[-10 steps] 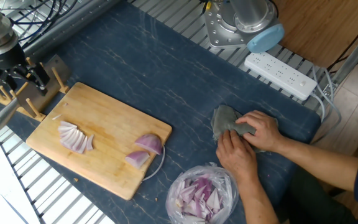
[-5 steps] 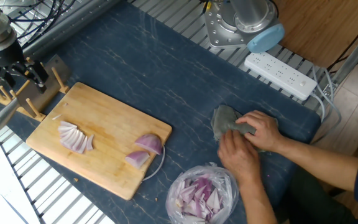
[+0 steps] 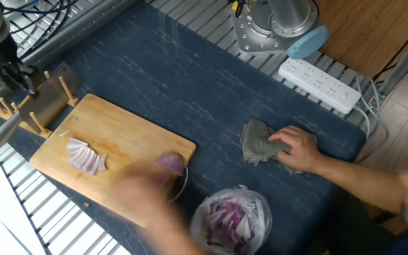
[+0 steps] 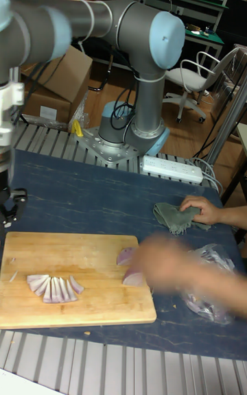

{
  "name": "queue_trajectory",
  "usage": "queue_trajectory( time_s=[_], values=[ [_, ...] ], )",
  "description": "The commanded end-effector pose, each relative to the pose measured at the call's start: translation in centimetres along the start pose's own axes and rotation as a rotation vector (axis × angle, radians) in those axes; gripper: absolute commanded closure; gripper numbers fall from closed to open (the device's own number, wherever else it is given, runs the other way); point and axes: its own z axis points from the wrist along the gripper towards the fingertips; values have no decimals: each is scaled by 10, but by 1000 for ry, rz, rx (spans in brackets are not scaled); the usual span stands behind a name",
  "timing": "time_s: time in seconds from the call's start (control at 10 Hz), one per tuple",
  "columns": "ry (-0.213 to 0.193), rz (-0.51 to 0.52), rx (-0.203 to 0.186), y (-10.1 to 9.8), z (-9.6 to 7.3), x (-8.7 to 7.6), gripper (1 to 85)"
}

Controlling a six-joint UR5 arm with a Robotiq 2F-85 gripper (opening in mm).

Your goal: Chop the onions

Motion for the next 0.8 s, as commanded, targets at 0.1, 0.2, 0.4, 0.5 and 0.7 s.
queue_trajectory(
  time_s=[0.1, 0.2, 0.4, 0.5, 0.7],
  values=[
    [-29, 115, -21, 47, -32, -31, 847],
    [-41, 120, -30, 54, -35, -36, 847],
    [-60, 133, -25, 58, -37, -42, 847],
    [-68, 129, -17, 55, -37, -44, 847],
    [-75, 135, -13, 54, -37, -46, 847]
  ],
)
